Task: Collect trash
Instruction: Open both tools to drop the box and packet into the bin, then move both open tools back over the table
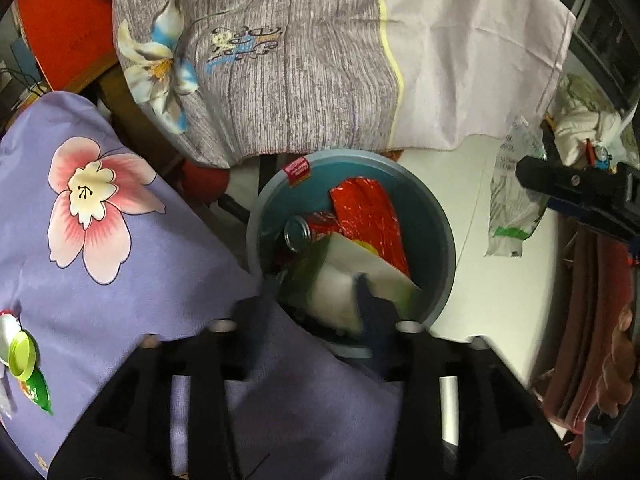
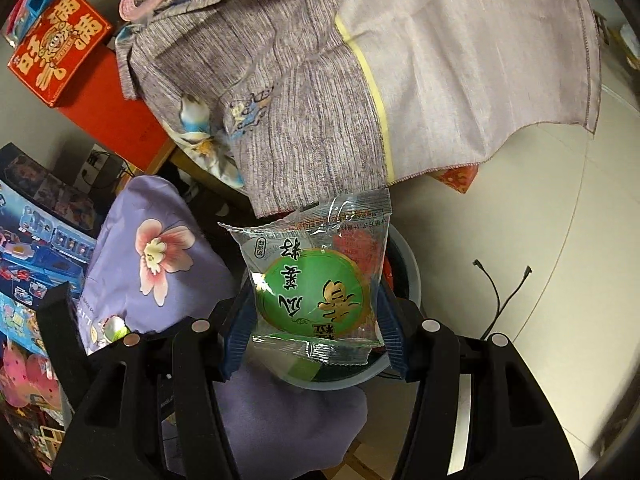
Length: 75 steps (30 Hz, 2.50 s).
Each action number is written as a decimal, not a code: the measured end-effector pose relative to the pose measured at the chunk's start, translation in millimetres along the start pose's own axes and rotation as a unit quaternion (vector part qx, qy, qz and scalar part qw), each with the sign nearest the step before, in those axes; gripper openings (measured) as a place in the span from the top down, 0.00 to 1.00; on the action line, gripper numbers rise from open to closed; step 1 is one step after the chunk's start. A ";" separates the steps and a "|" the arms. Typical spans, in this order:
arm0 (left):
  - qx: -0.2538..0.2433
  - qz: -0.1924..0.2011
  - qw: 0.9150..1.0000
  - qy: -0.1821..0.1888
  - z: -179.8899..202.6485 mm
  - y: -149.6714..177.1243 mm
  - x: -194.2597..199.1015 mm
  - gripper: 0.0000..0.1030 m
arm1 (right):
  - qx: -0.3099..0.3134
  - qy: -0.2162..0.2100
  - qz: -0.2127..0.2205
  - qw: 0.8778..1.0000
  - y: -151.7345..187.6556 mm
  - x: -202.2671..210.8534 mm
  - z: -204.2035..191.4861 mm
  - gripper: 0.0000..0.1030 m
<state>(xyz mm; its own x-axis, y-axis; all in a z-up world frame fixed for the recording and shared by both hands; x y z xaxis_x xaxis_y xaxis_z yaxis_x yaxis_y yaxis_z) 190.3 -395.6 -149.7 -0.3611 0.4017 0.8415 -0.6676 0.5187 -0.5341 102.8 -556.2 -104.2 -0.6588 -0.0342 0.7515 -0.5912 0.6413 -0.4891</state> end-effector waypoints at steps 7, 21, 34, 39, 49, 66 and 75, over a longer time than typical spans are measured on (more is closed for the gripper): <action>0.020 0.018 1.000 -0.010 -17.0 -0.5 11.0 0.20 | 0.009 0.005 -0.012 1.000 2.4 -12.5 -6.8 0.47; 0.029 0.025 0.999 -0.016 -36.3 9.8 23.2 0.09 | 0.020 -0.001 -0.066 0.998 26.7 -48.3 -33.0 0.30; 0.047 0.039 0.998 -0.005 -50.8 17.5 42.9 0.07 | 0.038 0.023 -0.060 0.997 32.8 -35.4 -50.9 0.20; 0.055 0.053 0.997 -0.007 -61.4 20.4 58.4 0.06 | 0.054 0.021 -0.053 0.997 36.0 -26.4 -70.7 0.20; 0.091 0.079 0.993 -0.017 -101.3 42.0 97.3 0.04 | 0.091 0.012 -0.057 0.994 56.4 -20.7 -125.6 0.16; 0.194 0.106 0.970 -0.102 -251.7 133.0 171.9 0.04 | 0.200 -0.032 -0.113 0.973 135.7 -53.7 -280.0 0.16; 0.257 0.109 0.951 -0.136 -334.9 190.7 198.5 0.04 | 0.247 -0.038 -0.148 0.957 177.4 -80.0 -341.2 0.16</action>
<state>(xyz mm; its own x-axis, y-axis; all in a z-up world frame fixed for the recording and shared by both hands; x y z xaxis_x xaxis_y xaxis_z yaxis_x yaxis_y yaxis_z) 209.4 35.7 -111.6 -0.6351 0.2110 0.7430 -0.7627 -0.0190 -0.6465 209.4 -178.2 -100.0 -0.4495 -0.2251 0.8645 -0.8924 0.1549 -0.4237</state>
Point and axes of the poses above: each gripper's, at about its wrist camera, not at the fingertips, and x roughly against the way its jaws point, z to its right, y to its underside, the point moved 8 cm from there along -x, roughly the way its jaws point, and after that the axes turned 6 degrees about z, right-handed, at the moved point
